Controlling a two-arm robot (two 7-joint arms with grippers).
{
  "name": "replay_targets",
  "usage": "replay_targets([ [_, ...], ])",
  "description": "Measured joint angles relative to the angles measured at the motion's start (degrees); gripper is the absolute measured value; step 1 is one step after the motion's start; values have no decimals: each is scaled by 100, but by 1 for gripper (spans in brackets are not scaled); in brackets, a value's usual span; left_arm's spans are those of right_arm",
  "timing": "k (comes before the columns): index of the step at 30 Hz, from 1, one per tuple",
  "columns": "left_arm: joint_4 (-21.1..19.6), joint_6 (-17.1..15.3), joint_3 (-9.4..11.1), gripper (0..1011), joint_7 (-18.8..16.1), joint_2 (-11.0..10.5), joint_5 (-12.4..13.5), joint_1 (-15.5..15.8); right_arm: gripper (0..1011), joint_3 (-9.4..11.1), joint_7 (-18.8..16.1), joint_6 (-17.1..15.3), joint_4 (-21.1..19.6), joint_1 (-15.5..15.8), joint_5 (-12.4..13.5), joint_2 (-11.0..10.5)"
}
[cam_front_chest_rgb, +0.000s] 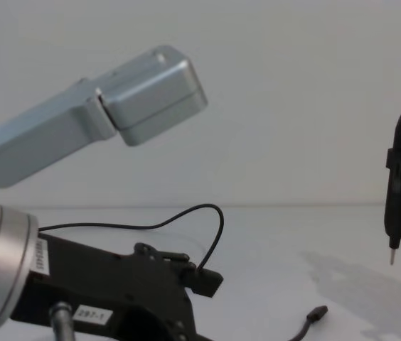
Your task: Pick up the data cable with the one hand.
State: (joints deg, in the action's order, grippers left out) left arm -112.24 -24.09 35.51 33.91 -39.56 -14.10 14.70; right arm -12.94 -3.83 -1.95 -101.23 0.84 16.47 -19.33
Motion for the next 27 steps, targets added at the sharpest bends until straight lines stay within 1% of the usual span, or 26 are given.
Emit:
replay_targets([
  [13, 290, -39, 181, 1001, -35, 245, 196, 147, 283, 0, 0, 0, 0, 0, 0, 0],
  [15, 310, -41, 192, 979, -37, 264, 211, 158, 283, 0, 0, 0, 0, 0, 0, 0],
  [18, 345, -44, 213, 915, -40, 293, 236, 175, 283, 0, 0, 0, 0, 0, 0, 0],
  [21, 377, -47, 232, 821, -44, 323, 257, 191, 283, 0, 0, 0, 0, 0, 0, 0],
  [22, 381, -48, 235, 821, -45, 327, 261, 193, 283, 0, 0, 0, 0, 0, 0, 0],
  [23, 384, -49, 238, 768, -46, 332, 264, 195, 283, 0, 0, 0, 0, 0, 0, 0],
  [26, 403, -51, 248, 714, -48, 349, 279, 203, 283, 0, 0, 0, 0, 0, 0, 0],
  [27, 406, -51, 250, 657, -49, 351, 281, 205, 283, 0, 0, 0, 0, 0, 0, 0],
])
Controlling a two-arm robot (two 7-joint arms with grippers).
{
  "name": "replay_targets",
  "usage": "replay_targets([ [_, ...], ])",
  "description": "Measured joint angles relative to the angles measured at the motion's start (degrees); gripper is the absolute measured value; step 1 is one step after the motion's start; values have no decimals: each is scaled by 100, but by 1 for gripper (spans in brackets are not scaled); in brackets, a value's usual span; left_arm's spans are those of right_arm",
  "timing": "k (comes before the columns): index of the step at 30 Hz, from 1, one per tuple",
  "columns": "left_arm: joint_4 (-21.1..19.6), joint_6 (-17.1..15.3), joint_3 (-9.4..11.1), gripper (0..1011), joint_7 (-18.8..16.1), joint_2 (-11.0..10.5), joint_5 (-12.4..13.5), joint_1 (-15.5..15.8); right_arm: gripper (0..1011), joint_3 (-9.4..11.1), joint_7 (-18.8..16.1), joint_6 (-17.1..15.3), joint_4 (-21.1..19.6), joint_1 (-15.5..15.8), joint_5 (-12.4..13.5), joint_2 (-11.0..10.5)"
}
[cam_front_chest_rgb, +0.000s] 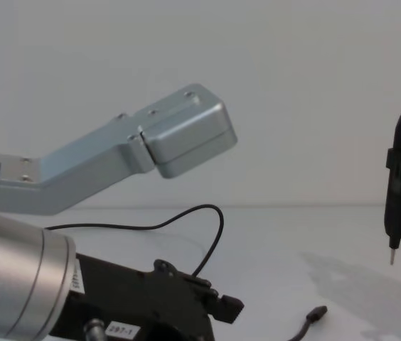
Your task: Pick up the data cable with the one hand.
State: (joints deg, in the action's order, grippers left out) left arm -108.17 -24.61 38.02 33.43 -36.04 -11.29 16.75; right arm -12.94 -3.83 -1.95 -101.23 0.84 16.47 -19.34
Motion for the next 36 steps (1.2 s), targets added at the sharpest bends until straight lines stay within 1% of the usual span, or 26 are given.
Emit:
replay_targets([
  [3, 13, -2, 9, 575, -2, 9, 7, 7, 283, 0, 0, 0, 0, 0, 0, 0],
  [4, 16, -2, 11, 512, -3, 12, 9, 8, 283, 0, 0, 0, 0, 0, 0, 0],
  [8, 28, -4, 19, 407, -5, 24, 20, 14, 283, 0, 0, 0, 0, 0, 0, 0],
  [10, 32, -4, 21, 328, -6, 27, 22, 15, 283, 0, 0, 0, 0, 0, 0, 0],
  [11, 34, -4, 21, 328, -6, 28, 23, 16, 283, 0, 0, 0, 0, 0, 0, 0],
  [12, 37, -4, 23, 266, -6, 31, 25, 17, 283, 0, 0, 0, 0, 0, 0, 0],
  [13, 38, -4, 24, 253, -6, 32, 26, 18, 283, 0, 0, 0, 0, 0, 0, 0],
  [15, 42, -4, 25, 172, -6, 35, 28, 19, 283, 0, 0, 0, 0, 0, 0, 0],
  [17, 43, -4, 26, 134, -6, 37, 29, 20, 283, 0, 0, 0, 0, 0, 0, 0],
  [18, 46, -4, 28, 81, -6, 38, 31, 21, 283, 0, 0, 0, 0, 0, 0, 0],
  [21, 47, -4, 30, 41, -6, 39, 33, 22, 283, 0, 0, 0, 0, 0, 0, 0],
  [29, 50, 13, 30, 41, -14, 42, 69, 20, 283, 2, 0, 0, 0, 0, 0, 2],
  [32, 46, 66, 27, 41, -58, 40, 120, 5, 283, 18, -10, -3, -9, -10, 9, 8],
  [36, 21, 175, 7, 41, -150, 34, 213, -29, 283, 66, -72, -24, -62, -55, 94, 25],
])
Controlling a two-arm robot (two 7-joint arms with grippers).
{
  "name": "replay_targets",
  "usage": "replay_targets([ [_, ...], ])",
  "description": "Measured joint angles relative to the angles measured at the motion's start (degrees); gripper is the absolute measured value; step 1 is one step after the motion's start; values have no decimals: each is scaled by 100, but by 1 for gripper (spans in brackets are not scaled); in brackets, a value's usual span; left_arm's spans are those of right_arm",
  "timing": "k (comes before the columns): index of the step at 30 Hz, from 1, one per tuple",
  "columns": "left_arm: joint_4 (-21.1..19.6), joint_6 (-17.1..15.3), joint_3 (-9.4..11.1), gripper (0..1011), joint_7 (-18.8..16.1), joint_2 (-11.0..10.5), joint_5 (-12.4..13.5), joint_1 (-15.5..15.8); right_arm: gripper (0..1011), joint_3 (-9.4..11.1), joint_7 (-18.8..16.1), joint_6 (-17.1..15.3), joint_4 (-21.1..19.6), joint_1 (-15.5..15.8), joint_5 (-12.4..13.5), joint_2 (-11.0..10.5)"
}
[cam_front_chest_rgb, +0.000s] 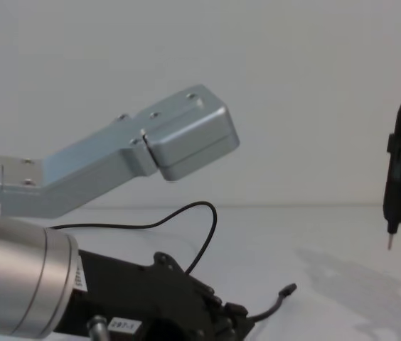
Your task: Pick up the data cable with the one hand.
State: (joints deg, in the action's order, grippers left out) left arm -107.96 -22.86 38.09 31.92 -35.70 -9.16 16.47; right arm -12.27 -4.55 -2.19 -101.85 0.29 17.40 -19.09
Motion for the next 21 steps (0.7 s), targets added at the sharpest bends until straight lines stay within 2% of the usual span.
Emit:
replay_targets([
  [9, -90, 358, -87, 41, -314, -34, 284, -117, 283, 174, -289, -188, -176, -197, 484, 78],
  [13, -136, 561, -138, 40, -487, -50, 427, -176, 283, 258, -464, -362, -263, -337, 824, 121],
  [14, -144, 599, -148, 40, -518, -51, 452, -187, 283, 258, -464, -362, -263, -337, 824, 121],
  [16, -182, 765, -197, 40, -660, -64, 565, -235, 283, 300, -574, -504, -310, -430, 1056, 144],
  [17, -182, 765, -197, 40, -660, -64, 565, -235, 283, 300, -574, -504, -310, -430, 1056, 144],
  [19, -215, 941, -247, 41, -808, -72, 679, -283, 283, 326, -687, -670, -341, -508, 1296, 160],
  [21, -231, 1012, -268, 40, -866, -74, 725, -304, 283, 333, -738, -743, -351, -544, 1395, 165],
])
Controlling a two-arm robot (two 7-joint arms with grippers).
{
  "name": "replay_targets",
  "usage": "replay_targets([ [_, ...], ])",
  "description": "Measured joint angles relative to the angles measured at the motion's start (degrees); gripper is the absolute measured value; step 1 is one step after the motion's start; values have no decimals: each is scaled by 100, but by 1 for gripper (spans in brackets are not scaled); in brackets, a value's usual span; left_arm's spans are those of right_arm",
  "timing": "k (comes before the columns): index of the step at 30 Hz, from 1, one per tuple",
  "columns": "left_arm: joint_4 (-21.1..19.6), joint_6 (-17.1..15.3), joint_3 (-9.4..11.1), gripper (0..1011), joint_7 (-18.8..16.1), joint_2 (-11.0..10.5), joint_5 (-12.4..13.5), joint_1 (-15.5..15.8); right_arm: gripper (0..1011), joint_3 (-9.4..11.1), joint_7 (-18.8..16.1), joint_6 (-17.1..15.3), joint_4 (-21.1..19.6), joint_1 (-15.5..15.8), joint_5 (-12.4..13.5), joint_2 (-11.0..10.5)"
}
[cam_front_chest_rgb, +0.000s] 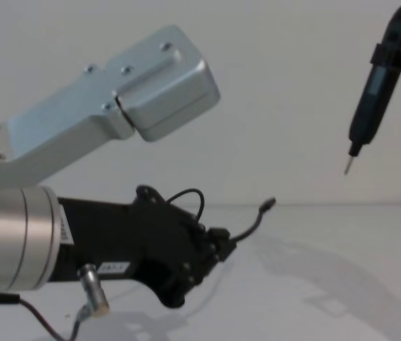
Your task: Pick up the data cable with the one hand.
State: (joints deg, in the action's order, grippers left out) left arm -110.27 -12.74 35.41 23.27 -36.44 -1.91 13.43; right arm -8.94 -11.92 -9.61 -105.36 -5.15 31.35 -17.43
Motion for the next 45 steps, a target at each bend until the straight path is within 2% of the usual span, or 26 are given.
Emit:
replay_targets([
  [2, -14, 98, -26, 40, -82, -4, 67, -26, 283, 3, -84, -113, -14, -55, 154, 5],
  [7, -58, 397, -112, 40, -333, -8, 263, -100, 283, -24, -226, -250, -33, -145, 358, 4],
  [11, -87, 568, -175, 40, -481, -7, 371, -144, 283, -71, -347, -263, -40, -199, 431, -12],
  [18, -118, 756, -248, 40, -633, 0, 495, -197, 283, -167, -522, -104, -65, -278, 437, -61],
  [24, -132, 745, -278, 40, -602, 11, 477, -216, 283, -223, -637, 93, -136, -339, 373, -121],
  [35, -149, 420, -329, 40, -293, 54, 211, -228, 283, -318, -779, 330, -223, -519, 295, -194],
  [45, -149, 260, -351, 40, -136, 78, 85, -234, 283, -483, -999, 600, -10, -688, 232, -226],
])
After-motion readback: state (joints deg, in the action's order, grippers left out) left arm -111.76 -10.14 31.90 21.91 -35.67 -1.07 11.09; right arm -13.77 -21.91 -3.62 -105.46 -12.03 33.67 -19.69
